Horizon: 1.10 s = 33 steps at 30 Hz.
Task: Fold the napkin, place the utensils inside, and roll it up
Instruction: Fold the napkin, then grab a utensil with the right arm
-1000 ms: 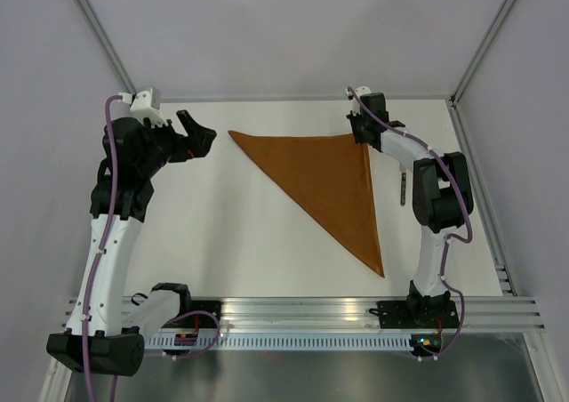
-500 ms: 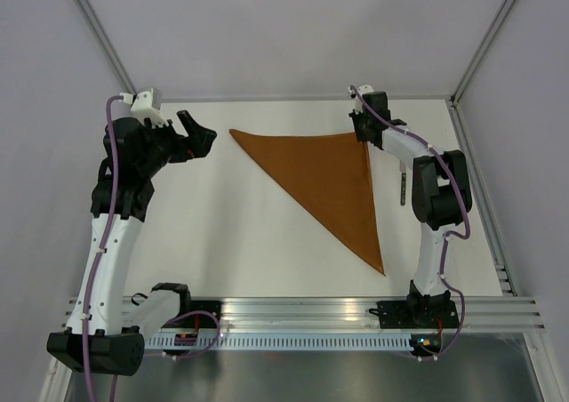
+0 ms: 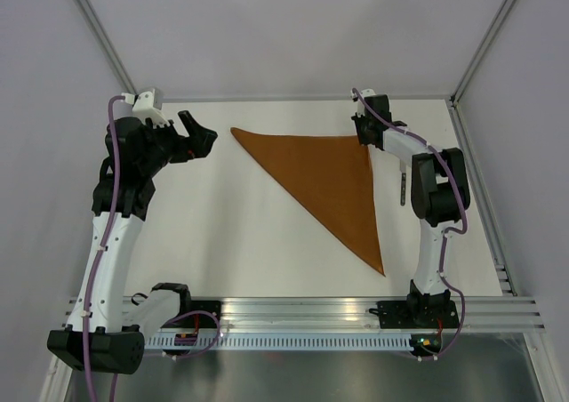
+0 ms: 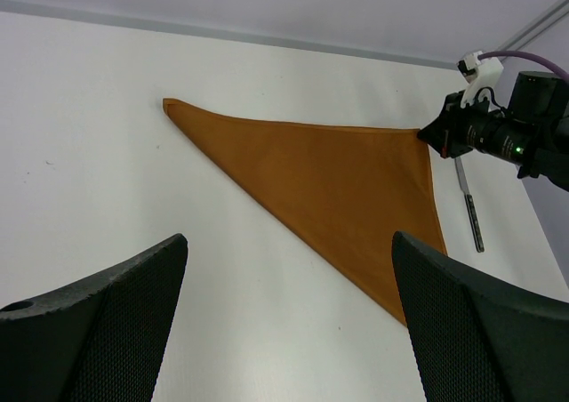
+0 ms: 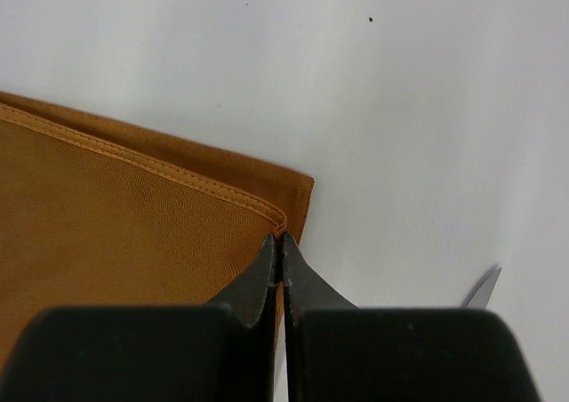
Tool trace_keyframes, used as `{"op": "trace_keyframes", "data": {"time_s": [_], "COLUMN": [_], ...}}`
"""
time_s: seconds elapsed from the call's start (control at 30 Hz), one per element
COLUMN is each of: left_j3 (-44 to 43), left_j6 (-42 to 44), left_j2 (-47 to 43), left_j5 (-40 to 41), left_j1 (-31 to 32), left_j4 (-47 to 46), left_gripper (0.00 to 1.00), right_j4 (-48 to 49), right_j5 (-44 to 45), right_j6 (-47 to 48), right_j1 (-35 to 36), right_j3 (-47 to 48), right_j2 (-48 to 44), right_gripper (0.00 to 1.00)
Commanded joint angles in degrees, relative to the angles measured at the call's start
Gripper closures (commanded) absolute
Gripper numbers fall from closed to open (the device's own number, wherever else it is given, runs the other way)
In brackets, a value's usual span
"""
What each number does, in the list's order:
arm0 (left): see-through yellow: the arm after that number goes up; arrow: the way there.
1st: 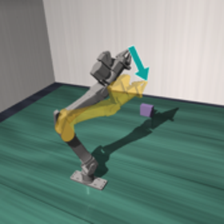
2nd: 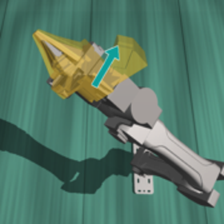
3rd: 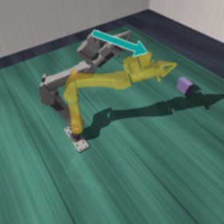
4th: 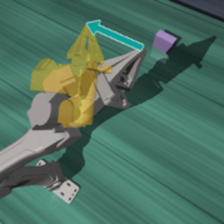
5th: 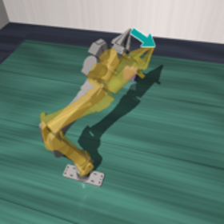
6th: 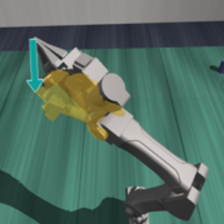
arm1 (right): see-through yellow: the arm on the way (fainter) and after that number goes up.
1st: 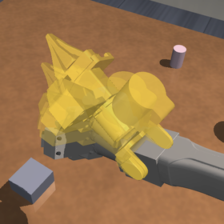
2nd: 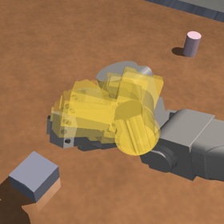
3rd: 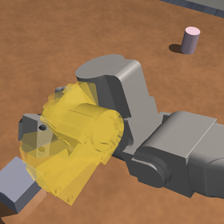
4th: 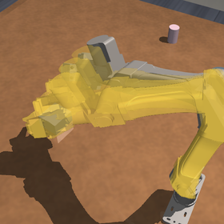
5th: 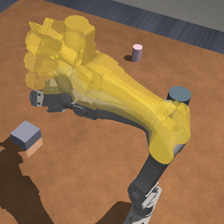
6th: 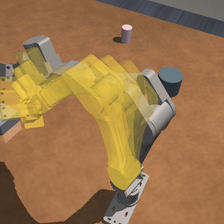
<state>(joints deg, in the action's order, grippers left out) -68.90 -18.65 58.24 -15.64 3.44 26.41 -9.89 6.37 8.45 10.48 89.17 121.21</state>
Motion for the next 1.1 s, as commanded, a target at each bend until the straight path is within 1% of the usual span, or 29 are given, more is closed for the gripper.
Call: {"op": "trace_keyframes", "data": {"time_s": [0.0, 0.03, 0.17, 0.2, 0.23, 0.27, 0.37, 0.47, 0.5, 0.57, 0.6, 0.67, 0.7, 0.8, 0.9, 1.07], "left_j3": [0.4, 0.5, 0.8, 0.9, 1.0, 1.0, 1.1, 1.9, 2.8, 3.9, 4.8, 5.6, 6.8, 8.7, 9.7, 11.6], "left_j6": [-2.1, -2.1, -2.0, -2.0, -2.0, -2.0, -2.5, -3.8, -4.4, -4.8, -5.2, -6.0, -7.0, -8.5, -9.0, -9.9], "left_j2": [-0.1, -0.1, -0.3, -0.5, -0.6, -0.8, -1.3, -2.6, -3.0, -4.3, -4.6, -5.1, -5.8, -6.8, -6.6, -6.6], "left_j5": [-1.7, -1.7, -1.7, -1.7, -1.7, -1.7, -1.6, -1.5, -1.5, -0.8, -0.7, -0.8, -1.0, -2.1, -3.0, -4.4], "left_j1": [-0.3, -0.2, -0.2, -0.2, -0.3, -0.3, -0.3, -0.3, -0.2, -0.3, -0.3, -0.3, -0.3, -0.3, -0.3, -0.3], "left_j4": [-1.8, -1.9, -1.8, -1.9, -1.8, -1.9, -1.9, -2.9, -3.5, -4.6, -5.4, -6.1, -7.5, -9.7, -10.8, -12.9], "left_gripper": [0.0, 0.0, 0.0, 0.0, 0.0, 0.0, 0.0, 0.0, 0.0, 0.0, 0.0, 0.0, 0.0, 0.0, 0.0, 0.0], "right_j4": [0.7, 0.7, 0.8, 0.8, 0.7, 0.7, -0.5, -3.9, -4.7, -5.2, -4.9, -5.6, -6.4, -8.1, -10.7, -11.7], "right_j5": [1.5, 1.8, 2.8, 3.1, 3.3, 3.7, 3.4, 2.9, 2.9, 2.8, 2.7, 1.5, 0.4, -1.4, -2.0, -3.7], "right_j6": [0.5, 0.7, 0.7, 0.6, 0.4, 0.4, -0.8, -2.4, -2.8, -3.6, -4.0, -4.4, -4.8, -3.6, -2.7, -3.3], "right_j1": [-0.4, -0.4, -0.5, -0.5, -0.6, -0.7, -1.5, -3.1, -3.8, -4.7, -5.6, -7.0, -8.4, -10.0, -12.6, -13.7], "right_j3": [1.5, 1.7, 2.3, 2.6, 3.2, 3.6, 6.0, 6.7, 5.9, -0.3, -5.7, -10.6, -14.7, -21.2, -24.6, -26.1], "right_j2": [1.1, 1.3, 2.3, 2.7, 2.8, 3.0, 2.7, 0.5, -1.9, -5.5, -9.4, -12.8, -16.0, -21.7, -24.8, -23.5], "right_gripper": [0.99, 0.97, 0.77, 0.65, 0.6, 0.52, 0.41, 0.38, 0.39, 0.39, 0.39, 0.39, 0.4, 0.4, 0.41, 0.44]}}
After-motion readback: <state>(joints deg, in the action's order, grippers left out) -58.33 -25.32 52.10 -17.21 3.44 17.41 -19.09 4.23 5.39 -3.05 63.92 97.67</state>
